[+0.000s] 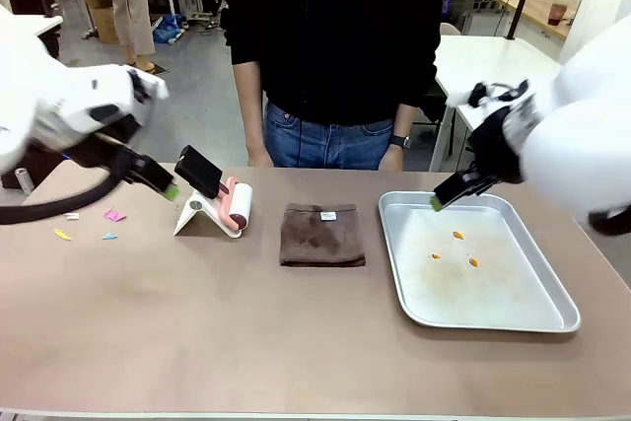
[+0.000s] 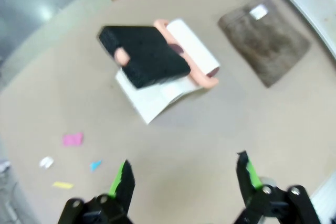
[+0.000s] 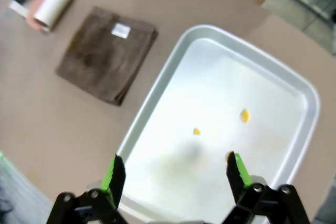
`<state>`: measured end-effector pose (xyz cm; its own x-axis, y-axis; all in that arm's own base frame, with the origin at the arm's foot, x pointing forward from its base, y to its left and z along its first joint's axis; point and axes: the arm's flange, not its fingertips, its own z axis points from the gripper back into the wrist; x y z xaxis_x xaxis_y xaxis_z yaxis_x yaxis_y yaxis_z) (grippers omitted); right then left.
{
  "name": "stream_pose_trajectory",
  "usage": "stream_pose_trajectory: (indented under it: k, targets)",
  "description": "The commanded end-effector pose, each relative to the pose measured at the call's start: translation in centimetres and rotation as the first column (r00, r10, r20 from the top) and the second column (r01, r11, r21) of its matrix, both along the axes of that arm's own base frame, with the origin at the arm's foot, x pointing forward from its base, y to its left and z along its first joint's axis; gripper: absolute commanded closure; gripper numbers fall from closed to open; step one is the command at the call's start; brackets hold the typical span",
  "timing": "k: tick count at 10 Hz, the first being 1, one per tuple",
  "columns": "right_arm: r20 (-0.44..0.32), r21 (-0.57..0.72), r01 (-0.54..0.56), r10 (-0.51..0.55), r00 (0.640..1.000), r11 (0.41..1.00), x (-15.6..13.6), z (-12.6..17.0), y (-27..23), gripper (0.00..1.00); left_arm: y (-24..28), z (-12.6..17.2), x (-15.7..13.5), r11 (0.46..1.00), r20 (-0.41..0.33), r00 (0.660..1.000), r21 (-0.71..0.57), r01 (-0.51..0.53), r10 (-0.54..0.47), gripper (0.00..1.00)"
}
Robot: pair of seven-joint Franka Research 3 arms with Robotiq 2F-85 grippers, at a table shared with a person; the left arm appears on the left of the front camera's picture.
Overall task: Clean the surface of the table.
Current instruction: Hold the Lint Roller with your left hand and the towel with your right hand.
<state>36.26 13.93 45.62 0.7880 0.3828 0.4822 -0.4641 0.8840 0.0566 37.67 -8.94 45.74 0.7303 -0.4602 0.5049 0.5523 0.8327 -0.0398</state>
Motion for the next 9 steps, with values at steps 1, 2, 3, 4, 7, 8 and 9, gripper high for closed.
stream_pose_trajectory:
  k: [1,2,3,4,7,8,9]
  targets:
    - [-0.099,0.147,0.012,0.003,0.995,0.989,-1.6,3.6,-2.3,0.00,4.8,1.5,-3.6,0.996,-0.023,0.998,-0.057,0.062,-0.064,0.00]
    - [-0.139,0.214,0.014,0.016,0.990,0.977,-2.5,4.8,-3.5,0.00,7.5,2.3,-3.8,0.987,-0.040,0.996,-0.146,0.069,-0.076,0.00]
    - [-0.159,0.283,0.052,-0.006,0.987,0.958,-3.9,5.7,-5.0,0.00,10.7,3.0,-4.1,0.961,-0.052,0.992,-0.260,0.094,-0.111,0.00]
    - [-0.175,0.385,0.070,-0.002,0.985,0.920,-5.6,6.3,-7.1,0.00,14.4,3.0,-4.3,0.913,-0.065,0.987,-0.394,0.108,-0.145,0.00]
    - [-0.186,0.669,0.246,-0.163,0.969,0.701,-10.9,5.4,-17.0,0.00,23.9,-0.1,-4.2,0.739,-0.089,0.980,-0.669,0.074,-0.178,0.00]
    - [-0.228,0.692,0.321,-0.226,0.947,0.647,-11.3,4.2,-20.2,0.00,24.4,-0.8,-3.6,0.676,-0.088,0.982,-0.736,0.049,-0.167,0.00]
    - [-0.300,0.721,0.379,-0.231,0.926,0.580,-10.9,2.5,-23.5,0.00,24.3,-1.3,-2.9,0.622,-0.091,0.985,-0.783,0.018,-0.144,0.00]
